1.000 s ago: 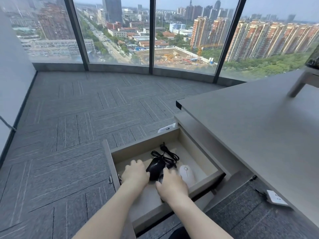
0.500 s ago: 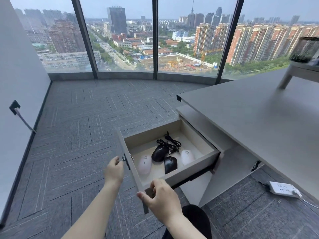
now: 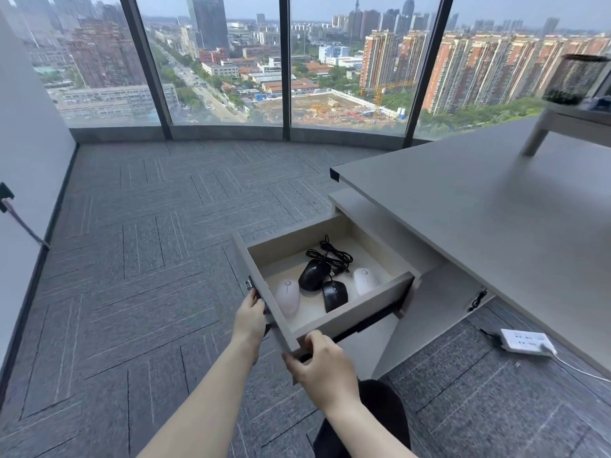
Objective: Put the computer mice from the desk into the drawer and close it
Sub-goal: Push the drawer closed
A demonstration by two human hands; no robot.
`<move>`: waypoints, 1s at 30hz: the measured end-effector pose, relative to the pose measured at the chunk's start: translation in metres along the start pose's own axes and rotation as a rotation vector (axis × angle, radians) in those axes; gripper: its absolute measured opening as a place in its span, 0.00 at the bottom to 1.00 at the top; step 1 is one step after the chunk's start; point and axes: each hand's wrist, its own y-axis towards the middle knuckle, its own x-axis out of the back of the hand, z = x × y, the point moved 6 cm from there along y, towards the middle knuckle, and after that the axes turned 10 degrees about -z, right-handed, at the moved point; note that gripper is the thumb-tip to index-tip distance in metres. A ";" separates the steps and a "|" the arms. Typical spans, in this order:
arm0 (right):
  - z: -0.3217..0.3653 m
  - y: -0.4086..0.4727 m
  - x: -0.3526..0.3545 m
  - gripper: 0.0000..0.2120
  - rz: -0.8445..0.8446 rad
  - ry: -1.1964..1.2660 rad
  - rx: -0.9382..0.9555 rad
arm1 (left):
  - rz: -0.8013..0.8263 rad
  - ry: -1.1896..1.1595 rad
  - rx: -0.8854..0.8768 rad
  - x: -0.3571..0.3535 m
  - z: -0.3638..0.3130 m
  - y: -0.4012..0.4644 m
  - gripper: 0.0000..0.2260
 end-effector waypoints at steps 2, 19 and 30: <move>-0.015 0.008 0.010 0.17 -0.034 0.007 -0.040 | 0.043 -0.008 0.000 -0.021 -0.001 0.002 0.15; -0.131 0.077 0.091 0.40 -0.384 0.147 -0.412 | 0.260 -0.111 0.061 -0.201 -0.003 0.020 0.23; -0.179 0.114 0.108 0.28 -0.497 0.238 -0.493 | 0.333 -0.182 0.108 -0.268 0.002 0.029 0.27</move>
